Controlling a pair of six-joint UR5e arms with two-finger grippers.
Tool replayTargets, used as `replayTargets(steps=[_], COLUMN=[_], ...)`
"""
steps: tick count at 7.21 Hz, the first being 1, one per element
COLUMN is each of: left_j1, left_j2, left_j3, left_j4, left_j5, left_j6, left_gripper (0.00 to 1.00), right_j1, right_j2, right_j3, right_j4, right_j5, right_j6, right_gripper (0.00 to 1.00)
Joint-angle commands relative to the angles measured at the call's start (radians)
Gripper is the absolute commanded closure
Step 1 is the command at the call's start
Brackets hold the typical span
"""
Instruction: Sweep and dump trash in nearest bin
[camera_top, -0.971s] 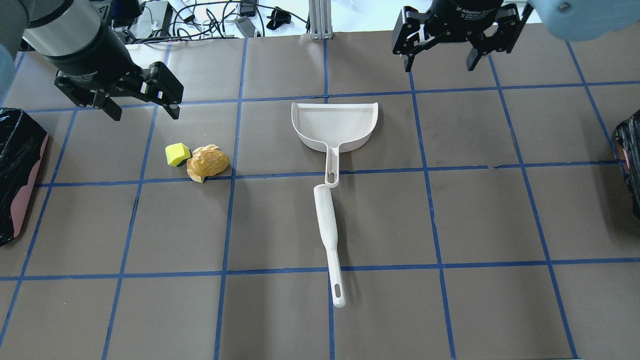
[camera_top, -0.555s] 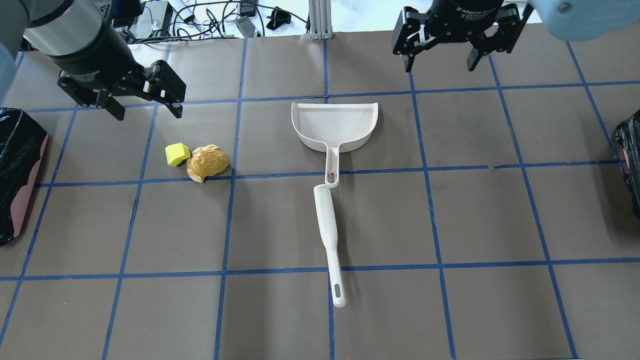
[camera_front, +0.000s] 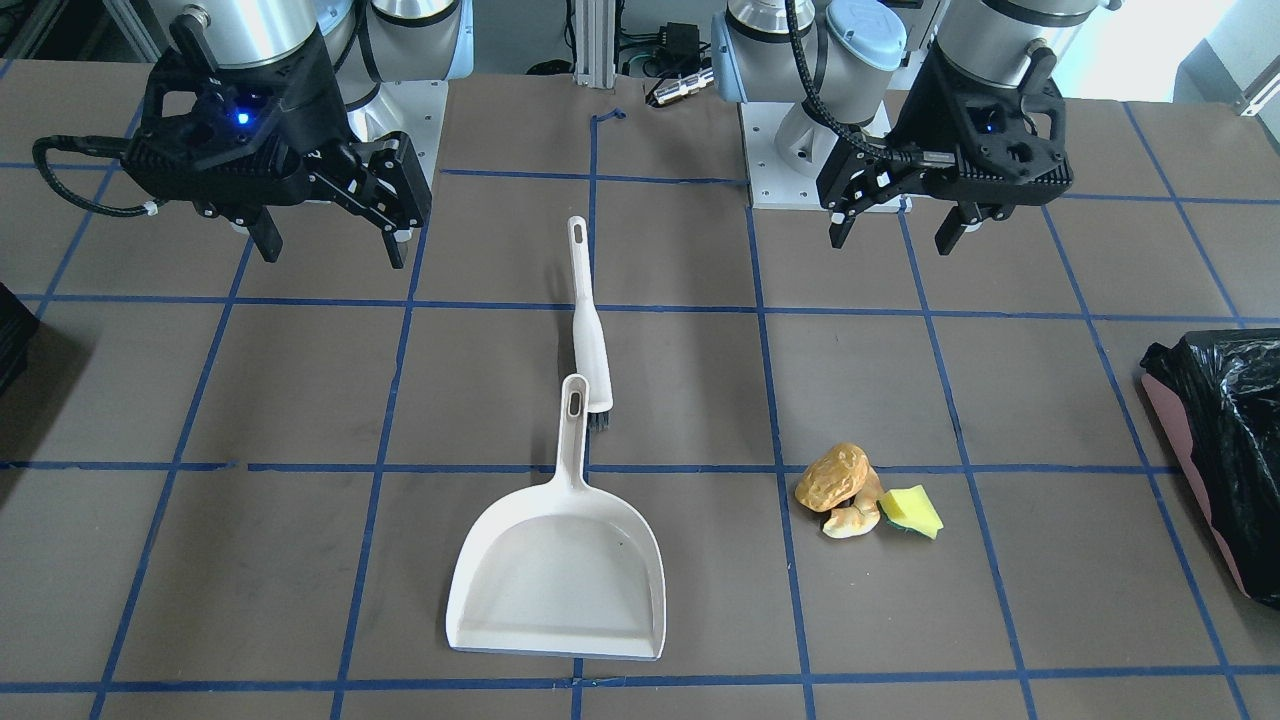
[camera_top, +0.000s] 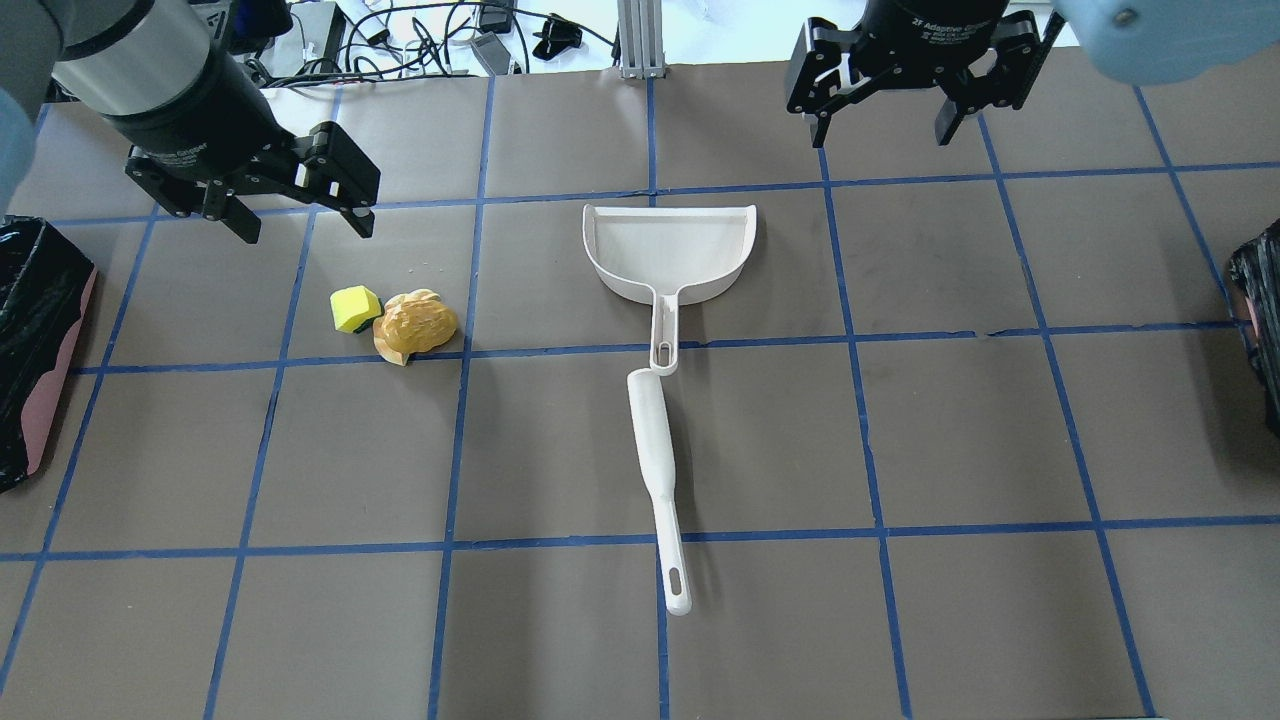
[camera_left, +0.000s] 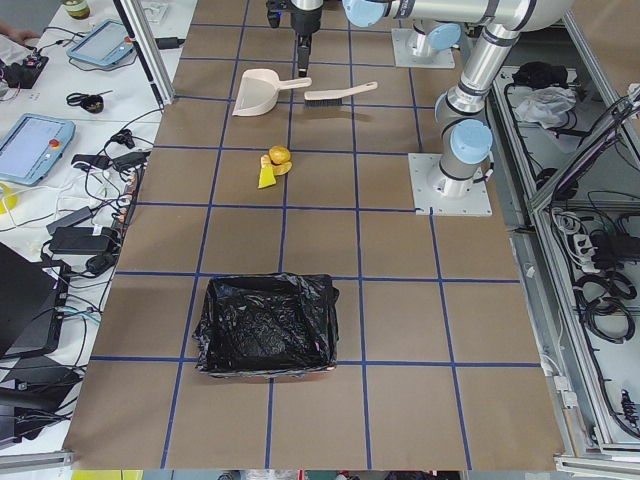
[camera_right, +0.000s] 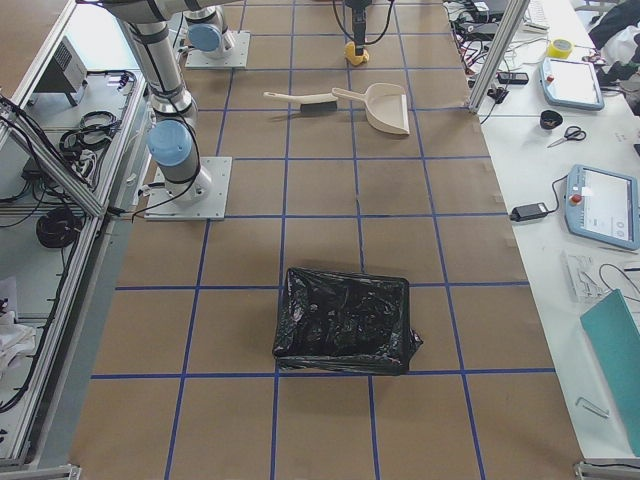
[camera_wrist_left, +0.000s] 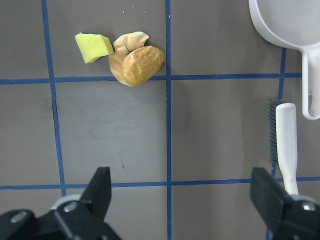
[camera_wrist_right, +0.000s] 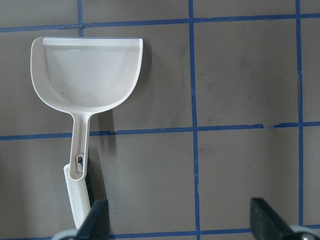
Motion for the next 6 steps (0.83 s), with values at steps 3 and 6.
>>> replayTargets(steps=[3, 6], left_j1=[0.002, 0.003], left_j2=[-0.003, -0.011], left_j3=[-0.003, -0.003], left_j4=[0.022, 0.031], left_j5=[0.000, 0.000], left_j6=[0.005, 0.004], left_gripper=[0.00, 0.00], right_j1=[0.000, 0.000], right_j2=[0.001, 0.000], right_j3=[0.006, 0.006], right_j4=[0.000, 0.000], right_j5=[0.005, 0.004], right_j6=[0.002, 0.004], right_gripper=[0.00, 0.00])
